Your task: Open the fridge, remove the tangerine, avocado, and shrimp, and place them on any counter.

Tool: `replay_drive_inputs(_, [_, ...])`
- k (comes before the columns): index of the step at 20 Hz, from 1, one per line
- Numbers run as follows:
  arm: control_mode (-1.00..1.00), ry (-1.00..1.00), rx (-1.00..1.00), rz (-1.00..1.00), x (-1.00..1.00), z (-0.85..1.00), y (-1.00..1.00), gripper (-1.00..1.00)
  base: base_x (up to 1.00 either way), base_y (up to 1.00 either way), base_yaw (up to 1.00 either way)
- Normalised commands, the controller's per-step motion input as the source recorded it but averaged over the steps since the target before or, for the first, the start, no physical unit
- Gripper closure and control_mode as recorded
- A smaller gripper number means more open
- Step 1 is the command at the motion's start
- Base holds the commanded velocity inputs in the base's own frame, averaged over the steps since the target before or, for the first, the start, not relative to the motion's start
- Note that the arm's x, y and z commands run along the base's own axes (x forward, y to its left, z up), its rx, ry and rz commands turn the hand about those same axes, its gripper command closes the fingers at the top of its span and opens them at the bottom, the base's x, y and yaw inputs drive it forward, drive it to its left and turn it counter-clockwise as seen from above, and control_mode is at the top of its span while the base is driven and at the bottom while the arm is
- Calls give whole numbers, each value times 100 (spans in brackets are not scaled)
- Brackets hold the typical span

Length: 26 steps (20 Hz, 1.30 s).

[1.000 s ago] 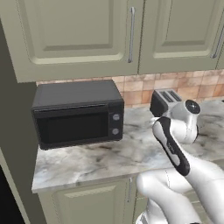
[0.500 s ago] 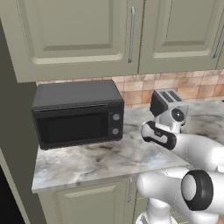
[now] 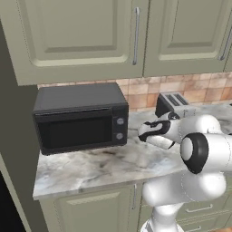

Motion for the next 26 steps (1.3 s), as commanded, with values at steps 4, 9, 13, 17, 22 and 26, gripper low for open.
replay_drive_inputs(4, [-100, 0, 0, 0, 8, 3, 0, -100, 0, 0, 0])
replay_drive_inputs(9, [-100, -9, 0, 0, -35, 51, -4, -100, 0, 0, 0])
replay_drive_inputs(13, [-100, -19, 2, 0, -100, 100, -11, -100, 0, 0, 0])
replay_drive_inputs(17, [-100, -3, 4, 0, -66, 100, -1, -100, 0, 0, 0])
replay_drive_inputs(22, [-100, 20, 2, 0, -70, 100, -1, -100, 0, 0, 0])
replay_drive_inputs(26, [-100, 45, 0, 0, -99, 66, 0, -100, 0, 0, 0])
